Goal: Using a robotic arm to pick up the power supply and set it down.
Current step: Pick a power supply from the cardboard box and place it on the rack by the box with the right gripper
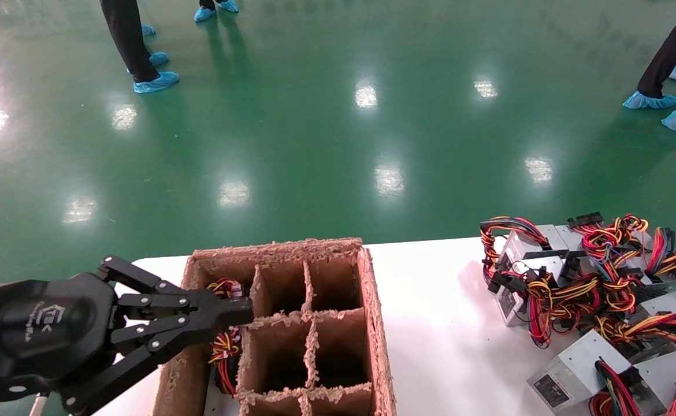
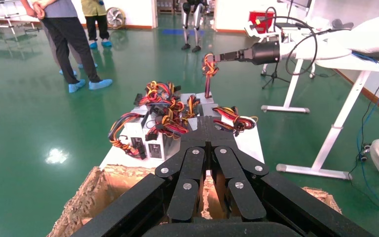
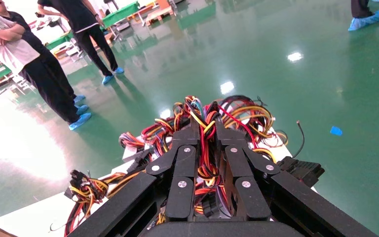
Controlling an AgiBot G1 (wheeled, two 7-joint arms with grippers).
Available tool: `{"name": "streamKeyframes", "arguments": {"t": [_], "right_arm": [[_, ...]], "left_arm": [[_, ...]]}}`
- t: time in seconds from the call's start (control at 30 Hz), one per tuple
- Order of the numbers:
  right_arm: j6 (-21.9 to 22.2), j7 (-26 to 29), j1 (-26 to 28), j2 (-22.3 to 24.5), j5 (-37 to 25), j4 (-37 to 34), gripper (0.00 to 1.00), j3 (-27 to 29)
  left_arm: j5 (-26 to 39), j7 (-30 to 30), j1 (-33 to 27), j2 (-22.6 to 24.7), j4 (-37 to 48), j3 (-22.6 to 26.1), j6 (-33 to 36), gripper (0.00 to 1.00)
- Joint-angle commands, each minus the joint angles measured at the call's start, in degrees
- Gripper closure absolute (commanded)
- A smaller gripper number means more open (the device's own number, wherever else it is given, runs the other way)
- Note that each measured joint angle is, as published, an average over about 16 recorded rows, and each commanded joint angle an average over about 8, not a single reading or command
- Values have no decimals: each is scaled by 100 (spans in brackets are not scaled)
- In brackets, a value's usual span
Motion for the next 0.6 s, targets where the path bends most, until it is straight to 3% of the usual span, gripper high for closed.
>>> {"name": "streamKeyframes", "arguments": {"t": [0.03, 0.13, 0.17, 0.2, 0.4, 0.43, 0.6], "right_arm": [[-69, -5, 60, -12, -24, -112, 100, -48], [-152, -9, 89, -7, -43, -238, 100, -77], [-176, -10, 94, -2, -48, -273, 94, -83], [-198, -10, 96, 3, -52, -305, 86, -88], [-290, -18, 87, 39, -75, -419, 11, -101], [-300, -23, 84, 45, -78, -427, 4, -101], [-321, -45, 56, 72, -78, -431, 0, -82]], "left_arm": [[0, 0, 0, 0, 0, 0, 0, 100], [0, 0, 0, 0, 0, 0, 0, 100], [0, 0, 0, 0, 0, 0, 0, 100], [0, 0, 0, 0, 0, 0, 0, 100], [0, 0, 0, 0, 0, 0, 0, 100], [0, 0, 0, 0, 0, 0, 0, 100], [0, 0, 0, 0, 0, 0, 0, 100]]}}
